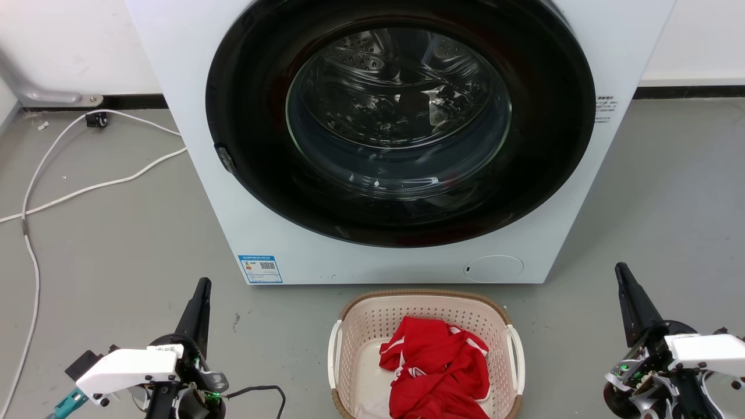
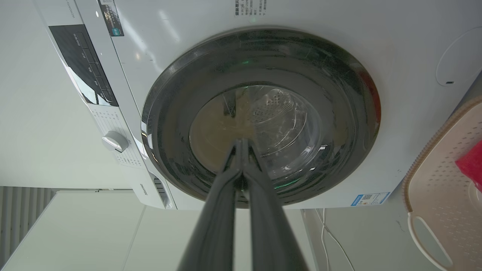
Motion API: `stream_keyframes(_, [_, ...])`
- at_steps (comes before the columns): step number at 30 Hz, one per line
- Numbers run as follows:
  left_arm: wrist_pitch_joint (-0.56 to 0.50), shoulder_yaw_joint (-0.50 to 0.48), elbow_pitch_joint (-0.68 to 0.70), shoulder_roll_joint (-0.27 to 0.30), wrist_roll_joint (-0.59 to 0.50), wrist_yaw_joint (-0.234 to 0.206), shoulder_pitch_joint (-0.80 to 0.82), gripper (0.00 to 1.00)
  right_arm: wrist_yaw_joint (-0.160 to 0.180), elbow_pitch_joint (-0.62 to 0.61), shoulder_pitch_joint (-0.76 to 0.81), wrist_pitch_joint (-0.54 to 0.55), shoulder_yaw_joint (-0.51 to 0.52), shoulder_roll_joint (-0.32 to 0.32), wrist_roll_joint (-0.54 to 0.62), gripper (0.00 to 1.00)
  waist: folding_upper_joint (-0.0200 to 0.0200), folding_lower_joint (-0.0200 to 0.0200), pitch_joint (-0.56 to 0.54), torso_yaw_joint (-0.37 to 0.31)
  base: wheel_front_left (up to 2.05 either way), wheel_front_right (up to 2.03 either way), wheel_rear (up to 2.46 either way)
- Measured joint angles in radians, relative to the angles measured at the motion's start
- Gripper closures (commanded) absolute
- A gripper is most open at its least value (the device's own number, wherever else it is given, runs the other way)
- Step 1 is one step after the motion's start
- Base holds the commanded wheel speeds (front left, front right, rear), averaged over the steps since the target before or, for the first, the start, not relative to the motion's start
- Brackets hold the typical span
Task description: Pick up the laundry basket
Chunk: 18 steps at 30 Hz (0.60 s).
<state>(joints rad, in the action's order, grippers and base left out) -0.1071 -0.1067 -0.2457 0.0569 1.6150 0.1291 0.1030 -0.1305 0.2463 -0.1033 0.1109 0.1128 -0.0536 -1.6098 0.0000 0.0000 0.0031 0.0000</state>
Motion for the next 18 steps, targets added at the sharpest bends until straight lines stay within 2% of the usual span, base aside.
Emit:
stream_keyframes(5, [0.000,0.000,-0.002,-0.001,0.000,0.000,-0.001,1.00,0.000,0.002,0.001,0.000,0.000,0.000,0.001,1.00,0.0000,0.0000,0.000,0.000,0.00,0.00,0.00])
stream_keyframes(6, [0.000,0.001,-0.009,-0.002,0.000,0.000,-0.005,0.00,0.000,0.009,0.006,0.000,-0.001,0.000,0.001,0.00,0.0000,0.0000,0.000,0.000,0.00,0.00,0.00])
stream_keyframes(18, [0.051,0.061,-0.011,-0.006,-0.004,-0.001,-0.014,0.00,0.000,0.002,0.024,-0.041,-0.025,0.002,0.017,0.00,0.0000,0.0001,0.002,0.000,0.00,0.00,0.00])
